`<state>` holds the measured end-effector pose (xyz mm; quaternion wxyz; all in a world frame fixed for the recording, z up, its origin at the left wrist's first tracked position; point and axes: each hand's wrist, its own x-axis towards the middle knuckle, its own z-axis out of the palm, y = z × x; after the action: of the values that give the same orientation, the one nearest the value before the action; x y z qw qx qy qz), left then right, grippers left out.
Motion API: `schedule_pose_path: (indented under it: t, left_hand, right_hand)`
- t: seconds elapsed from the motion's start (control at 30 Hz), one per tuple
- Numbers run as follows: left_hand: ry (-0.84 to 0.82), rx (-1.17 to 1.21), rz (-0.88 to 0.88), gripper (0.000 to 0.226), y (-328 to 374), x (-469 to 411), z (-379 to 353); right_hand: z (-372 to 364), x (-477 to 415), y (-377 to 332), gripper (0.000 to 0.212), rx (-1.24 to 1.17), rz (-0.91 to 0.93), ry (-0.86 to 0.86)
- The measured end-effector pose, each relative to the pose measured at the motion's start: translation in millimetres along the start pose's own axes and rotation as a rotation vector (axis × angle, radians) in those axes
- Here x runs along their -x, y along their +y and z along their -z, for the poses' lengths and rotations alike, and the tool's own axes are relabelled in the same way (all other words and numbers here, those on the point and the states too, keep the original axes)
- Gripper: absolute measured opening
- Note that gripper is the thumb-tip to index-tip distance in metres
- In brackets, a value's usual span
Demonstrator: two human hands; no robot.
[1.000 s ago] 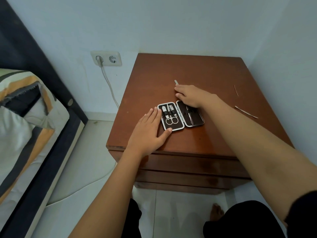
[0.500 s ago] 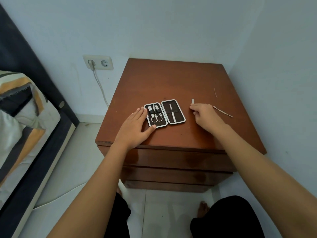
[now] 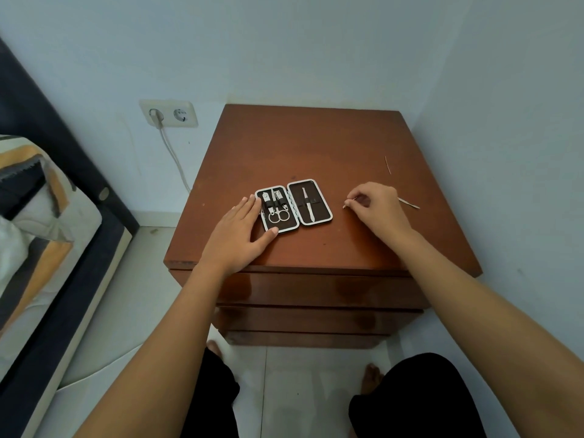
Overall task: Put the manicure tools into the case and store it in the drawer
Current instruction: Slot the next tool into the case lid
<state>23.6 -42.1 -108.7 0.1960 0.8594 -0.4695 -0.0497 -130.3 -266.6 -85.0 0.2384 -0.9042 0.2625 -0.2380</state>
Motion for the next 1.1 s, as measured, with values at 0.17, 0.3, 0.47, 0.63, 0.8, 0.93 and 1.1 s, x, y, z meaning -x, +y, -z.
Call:
schedule_pose_path:
  t: [0.17, 0.3, 0.47, 0.63, 0.8, 0.93, 1.1]
  left_hand:
    - [0.010, 0.004, -0.003, 0.074, 0, 0, 0]
    - [-0.003, 0.002, 0.000, 0.080, 0, -1, 0]
    - [0.006, -0.001, 0.003, 0.075, 1, 0, 0]
    - [0.007, 0.002, 0.006, 0.073, 2, 0, 0]
    - [0.003, -0.002, 0.006, 0.074, 2, 0, 0]
    - [0.006, 0.000, 0.004, 0.073, 3, 1, 2]
    - [0.008, 0.005, 0.003, 0.073, 2, 1, 1]
  right_hand:
    - [15, -10, 22, 0.017, 0.027, 0.001, -0.123]
    - [21, -18, 29, 0.013, 0.118, -0.014, -0.240]
    - [21, -24, 24, 0.004, 0.142, -0.054, -0.322]
    - [18, -25, 24, 0.008, 0.175, -0.092, -0.355]
    - [17, -19, 18, 0.011, 0.181, -0.110, -0.352]
    - [11, -13, 14, 0.012, 0.236, -0.085, -0.300]
    - [3, -5, 9, 0.006, 0.152, -0.078, -0.272]
